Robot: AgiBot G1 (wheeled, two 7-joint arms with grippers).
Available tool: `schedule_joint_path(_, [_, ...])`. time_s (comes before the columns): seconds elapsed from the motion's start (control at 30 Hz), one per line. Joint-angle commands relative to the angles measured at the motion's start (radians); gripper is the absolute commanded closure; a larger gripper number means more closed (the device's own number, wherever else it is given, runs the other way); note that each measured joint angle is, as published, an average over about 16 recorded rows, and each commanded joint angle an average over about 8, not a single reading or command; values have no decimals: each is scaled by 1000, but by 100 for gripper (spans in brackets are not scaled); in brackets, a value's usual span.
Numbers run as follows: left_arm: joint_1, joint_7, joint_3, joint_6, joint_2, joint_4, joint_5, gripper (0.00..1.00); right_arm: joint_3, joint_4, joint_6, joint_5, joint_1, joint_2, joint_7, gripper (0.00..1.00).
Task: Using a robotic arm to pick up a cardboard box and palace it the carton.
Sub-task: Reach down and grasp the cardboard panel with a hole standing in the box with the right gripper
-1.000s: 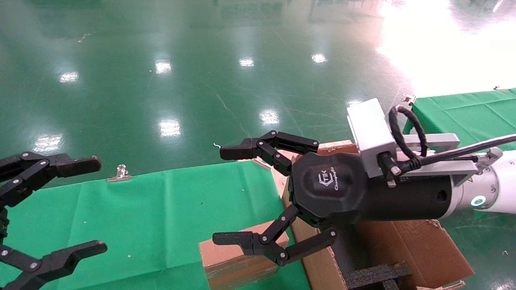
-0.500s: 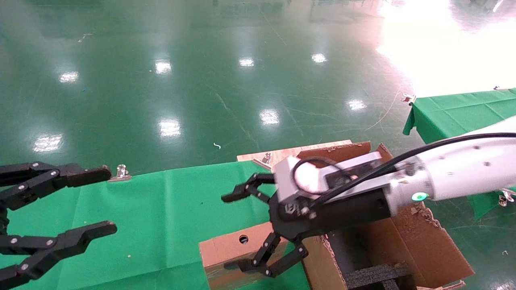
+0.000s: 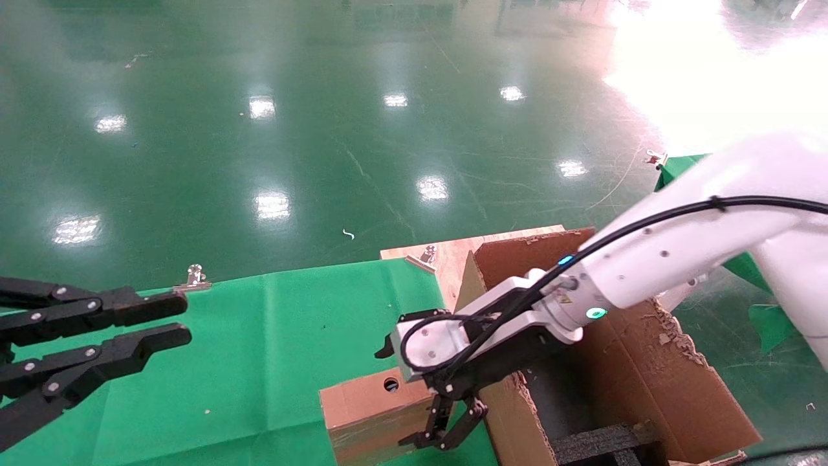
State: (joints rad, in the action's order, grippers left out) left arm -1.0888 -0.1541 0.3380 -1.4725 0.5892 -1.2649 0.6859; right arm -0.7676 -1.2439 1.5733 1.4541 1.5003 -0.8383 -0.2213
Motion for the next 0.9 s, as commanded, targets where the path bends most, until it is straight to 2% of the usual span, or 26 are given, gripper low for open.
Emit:
schedule_joint_path(0.03, [0, 0, 0, 0, 0, 0, 0, 100, -34, -3, -1, 37, 25, -18, 3, 0])
schedule_joint_path(0.2, [0, 0, 0, 0, 0, 0, 0, 100, -95, 14, -4, 87, 63, -60, 19, 0])
schedule_joint_path(0.23, [0, 0, 0, 0, 0, 0, 0, 96, -105, 18, -5, 94, 68, -67, 23, 0])
schedule_joint_path(0.37, [0, 0, 0, 0, 0, 0, 0, 47, -142, 37, -7, 114, 82, -93, 40, 0])
schedule_joint_path(0.4, [0, 0, 0, 0, 0, 0, 0, 35, -149, 41, -7, 117, 84, -98, 43, 3])
schedule_joint_path(0.43, [0, 0, 0, 0, 0, 0, 0, 22, -154, 45, -8, 118, 85, -101, 46, 11])
schedule_joint_path(0.5, [0, 0, 0, 0, 0, 0, 0, 1, -167, 51, -8, 125, 88, -110, 53, 36])
schedule_joint_path(0.63, [0, 0, 0, 0, 0, 0, 0, 0, -182, 58, -8, 133, 93, -119, 60, 86])
schedule_joint_path(0.67, [0, 0, 0, 0, 0, 0, 0, 0, -184, 59, -8, 134, 94, -120, 62, 95])
schedule_joint_path(0.7, [0, 0, 0, 0, 0, 0, 0, 0, -187, 60, -8, 136, 95, -122, 63, 100])
schedule_joint_path(0.9, [0, 0, 0, 0, 0, 0, -1, 0, -181, 59, -8, 130, 92, -118, 61, 100])
